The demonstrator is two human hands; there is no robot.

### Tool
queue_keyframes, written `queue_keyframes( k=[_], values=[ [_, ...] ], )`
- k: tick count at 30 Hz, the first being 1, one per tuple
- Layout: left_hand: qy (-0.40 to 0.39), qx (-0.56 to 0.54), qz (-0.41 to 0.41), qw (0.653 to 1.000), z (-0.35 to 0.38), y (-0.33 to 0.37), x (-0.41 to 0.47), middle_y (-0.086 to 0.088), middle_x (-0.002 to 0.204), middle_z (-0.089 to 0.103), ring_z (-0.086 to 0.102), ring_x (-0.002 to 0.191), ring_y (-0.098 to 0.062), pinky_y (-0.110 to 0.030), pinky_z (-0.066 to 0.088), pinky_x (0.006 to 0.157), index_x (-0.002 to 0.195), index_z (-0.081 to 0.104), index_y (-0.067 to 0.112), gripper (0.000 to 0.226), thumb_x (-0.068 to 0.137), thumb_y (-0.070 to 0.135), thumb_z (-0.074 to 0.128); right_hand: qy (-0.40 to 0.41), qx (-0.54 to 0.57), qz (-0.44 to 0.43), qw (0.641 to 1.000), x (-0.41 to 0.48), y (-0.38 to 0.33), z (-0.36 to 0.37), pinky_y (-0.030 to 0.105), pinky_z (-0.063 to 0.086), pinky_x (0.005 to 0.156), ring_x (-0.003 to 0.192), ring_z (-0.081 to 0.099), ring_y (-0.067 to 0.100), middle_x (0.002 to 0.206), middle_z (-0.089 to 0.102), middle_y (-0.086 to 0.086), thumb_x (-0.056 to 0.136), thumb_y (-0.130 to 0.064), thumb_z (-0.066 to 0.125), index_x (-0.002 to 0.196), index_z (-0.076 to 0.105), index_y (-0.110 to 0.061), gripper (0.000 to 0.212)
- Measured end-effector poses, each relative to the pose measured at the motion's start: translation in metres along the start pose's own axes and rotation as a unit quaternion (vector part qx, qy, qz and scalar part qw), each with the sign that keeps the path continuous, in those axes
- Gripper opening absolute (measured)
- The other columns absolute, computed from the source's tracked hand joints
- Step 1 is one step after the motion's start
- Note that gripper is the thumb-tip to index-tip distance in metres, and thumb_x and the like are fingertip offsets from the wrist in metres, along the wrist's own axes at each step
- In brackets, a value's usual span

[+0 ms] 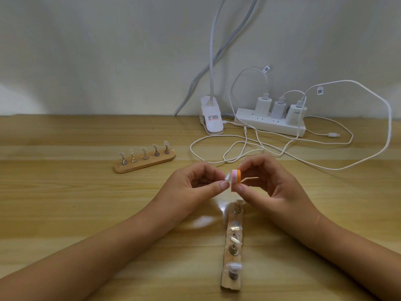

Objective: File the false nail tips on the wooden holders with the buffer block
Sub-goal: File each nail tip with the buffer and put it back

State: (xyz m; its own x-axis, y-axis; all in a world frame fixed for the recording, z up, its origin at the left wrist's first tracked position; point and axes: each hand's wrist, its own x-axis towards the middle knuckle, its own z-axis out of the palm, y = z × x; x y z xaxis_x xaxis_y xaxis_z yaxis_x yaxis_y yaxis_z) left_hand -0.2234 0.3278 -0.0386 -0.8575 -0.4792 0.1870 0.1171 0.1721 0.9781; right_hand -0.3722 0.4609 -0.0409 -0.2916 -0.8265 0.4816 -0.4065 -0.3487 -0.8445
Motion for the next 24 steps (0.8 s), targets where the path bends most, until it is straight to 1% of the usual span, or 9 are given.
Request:
queue_keyframes(
  k=[3, 5, 7, 11, 13, 16, 18, 20, 24],
  values=[
    [0.003, 0.0, 0.002, 1.0, -0.0004, 0.0009, -0.0011, 0.0, 0.089, 0.072, 0.066, 0.085, -0.007, -0.017, 0.051, 0.077, 0.087, 0.073, 0.025, 0.006, 0.082, 0.026, 0.075, 0.01, 0.009, -0.023, 1.0, -0.0023, -0.0006, 0.0006, 0.025, 0.055, 0.086, 0.098, 0.07, 0.017, 0.102, 0.068, 0.0, 0.083, -0.014, 0.075, 0.104, 0.058, -0.017, 0.027],
    [0.004, 0.005, 0.003, 1.0, -0.0005, 0.0018, -0.0019, -0.001, 0.088, 0.072, 0.066, 0.084, -0.008, -0.02, 0.053, 0.074, 0.086, 0.073, 0.026, 0.004, 0.082, 0.025, 0.075, 0.008, 0.003, -0.04, 0.999, -0.0027, -0.0013, 0.0012, 0.028, 0.055, 0.089, 0.102, 0.068, 0.021, 0.104, 0.066, 0.0, 0.084, -0.019, 0.073, 0.105, 0.058, -0.021, 0.025],
    [0.008, 0.01, 0.007, 1.0, -0.0005, 0.0025, -0.0025, -0.005, 0.089, 0.072, 0.066, 0.084, -0.011, -0.022, 0.053, 0.073, 0.084, 0.073, 0.025, 0.004, 0.08, 0.024, 0.075, 0.007, 0.0, -0.031, 0.999, -0.0012, -0.0017, 0.0017, 0.028, 0.055, 0.09, 0.104, 0.066, 0.02, 0.105, 0.065, -0.001, 0.083, -0.024, 0.071, 0.104, 0.059, -0.021, 0.024],
    [0.011, 0.019, 0.015, 1.0, 0.0005, 0.0029, -0.0034, -0.013, 0.087, 0.069, 0.061, 0.079, -0.011, -0.017, 0.051, 0.071, 0.083, 0.072, 0.024, 0.006, 0.078, 0.022, 0.075, 0.015, -0.002, -0.04, 0.999, -0.0011, -0.0021, 0.0, 0.028, 0.055, 0.091, 0.104, 0.065, 0.02, 0.105, 0.064, -0.003, 0.083, -0.021, 0.07, 0.106, 0.058, -0.022, 0.026],
    [0.011, 0.022, 0.016, 1.0, 0.001, 0.0025, -0.0029, -0.006, 0.079, 0.066, 0.057, 0.076, -0.009, -0.017, 0.048, 0.069, 0.082, 0.072, 0.023, 0.008, 0.08, 0.015, 0.075, 0.009, -0.005, -0.03, 1.0, -0.0009, -0.0024, -0.0005, 0.028, 0.055, 0.091, 0.103, 0.066, 0.018, 0.105, 0.065, -0.005, 0.082, -0.022, 0.073, 0.105, 0.058, -0.023, 0.027],
    [0.016, 0.023, 0.01, 1.0, 0.0013, 0.0031, -0.0021, 0.004, 0.079, 0.066, 0.057, 0.075, -0.006, -0.016, 0.048, 0.069, 0.086, 0.073, 0.021, 0.01, 0.081, 0.012, 0.074, 0.024, 0.002, -0.016, 1.0, -0.0006, -0.0021, -0.0003, 0.028, 0.056, 0.089, 0.102, 0.066, 0.017, 0.105, 0.066, -0.004, 0.082, -0.02, 0.075, 0.104, 0.058, -0.019, 0.028],
    [0.016, 0.027, 0.007, 1.0, 0.0015, 0.0039, -0.0028, 0.002, 0.08, 0.067, 0.057, 0.074, -0.007, -0.017, 0.048, 0.068, 0.085, 0.073, 0.022, 0.009, 0.081, 0.013, 0.074, 0.026, -0.002, -0.026, 0.999, -0.0011, -0.0028, -0.0003, 0.027, 0.055, 0.089, 0.103, 0.066, 0.017, 0.106, 0.066, -0.004, 0.084, -0.017, 0.072, 0.106, 0.058, -0.019, 0.026],
    [0.019, 0.033, 0.003, 0.999, 0.0017, 0.0038, -0.003, -0.002, 0.079, 0.064, 0.055, 0.074, -0.009, -0.02, 0.047, 0.068, 0.081, 0.073, 0.022, 0.009, 0.081, 0.013, 0.075, 0.024, 0.005, -0.027, 0.999, -0.0015, -0.0046, -0.0002, 0.027, 0.055, 0.089, 0.103, 0.066, 0.016, 0.108, 0.066, -0.004, 0.087, -0.019, 0.07, 0.108, 0.059, -0.019, 0.024],
    [0.021, 0.041, -0.007, 0.999, 0.0031, 0.0028, -0.0018, -0.005, 0.079, 0.061, 0.054, 0.074, -0.011, -0.018, 0.046, 0.067, 0.078, 0.071, 0.021, 0.013, 0.082, 0.009, 0.074, 0.032, -0.007, -0.034, 0.999, -0.0013, -0.0062, -0.0006, 0.025, 0.054, 0.089, 0.106, 0.065, 0.018, 0.111, 0.064, -0.001, 0.089, -0.023, 0.068, 0.117, 0.059, -0.021, 0.03]
  ],
)
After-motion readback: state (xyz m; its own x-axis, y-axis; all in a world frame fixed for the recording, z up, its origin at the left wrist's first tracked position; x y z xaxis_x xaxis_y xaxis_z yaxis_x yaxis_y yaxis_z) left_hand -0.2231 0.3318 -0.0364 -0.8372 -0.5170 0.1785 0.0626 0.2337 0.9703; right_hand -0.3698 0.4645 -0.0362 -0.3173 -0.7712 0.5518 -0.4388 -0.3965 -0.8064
